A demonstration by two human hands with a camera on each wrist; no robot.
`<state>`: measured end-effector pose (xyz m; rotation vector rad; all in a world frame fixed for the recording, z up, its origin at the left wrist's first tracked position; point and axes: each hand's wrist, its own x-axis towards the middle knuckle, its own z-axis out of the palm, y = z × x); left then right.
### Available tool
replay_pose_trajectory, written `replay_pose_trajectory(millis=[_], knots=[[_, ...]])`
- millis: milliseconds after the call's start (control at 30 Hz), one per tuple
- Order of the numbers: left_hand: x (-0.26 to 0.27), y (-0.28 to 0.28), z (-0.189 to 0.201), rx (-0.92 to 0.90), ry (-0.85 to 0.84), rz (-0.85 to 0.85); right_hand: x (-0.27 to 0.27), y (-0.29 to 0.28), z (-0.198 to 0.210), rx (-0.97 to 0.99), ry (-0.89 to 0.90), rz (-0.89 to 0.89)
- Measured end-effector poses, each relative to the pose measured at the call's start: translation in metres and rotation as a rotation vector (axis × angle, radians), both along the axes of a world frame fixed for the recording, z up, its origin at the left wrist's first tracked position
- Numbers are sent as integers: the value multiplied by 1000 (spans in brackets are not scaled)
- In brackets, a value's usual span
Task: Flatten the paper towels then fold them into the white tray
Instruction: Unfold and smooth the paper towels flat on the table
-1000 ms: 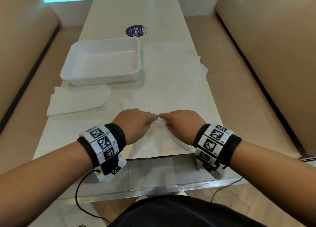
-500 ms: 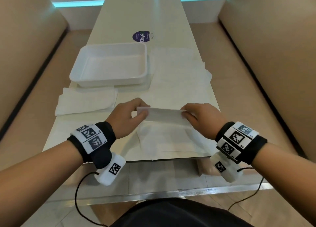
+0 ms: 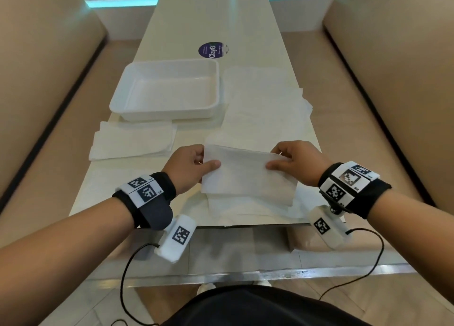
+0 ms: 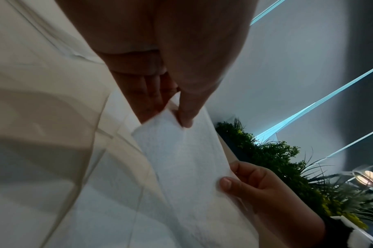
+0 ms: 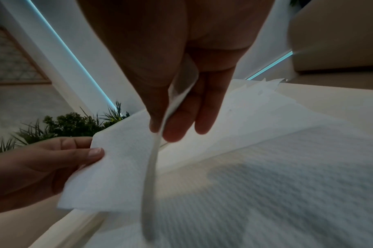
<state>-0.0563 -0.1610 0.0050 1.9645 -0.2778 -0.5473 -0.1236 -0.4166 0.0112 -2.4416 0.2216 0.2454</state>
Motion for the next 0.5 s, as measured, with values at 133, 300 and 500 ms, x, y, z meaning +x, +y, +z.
replay_pose_trajectory(millis=[133, 300, 500], knots=[[-1, 11, -6, 53, -55, 37, 3, 6, -6, -3, 31, 25], [1, 34, -10, 152, -95, 27, 1, 19, -11, -112, 15, 93], [10, 72, 4, 108, -61, 111, -14, 34, -21, -266, -50, 331]])
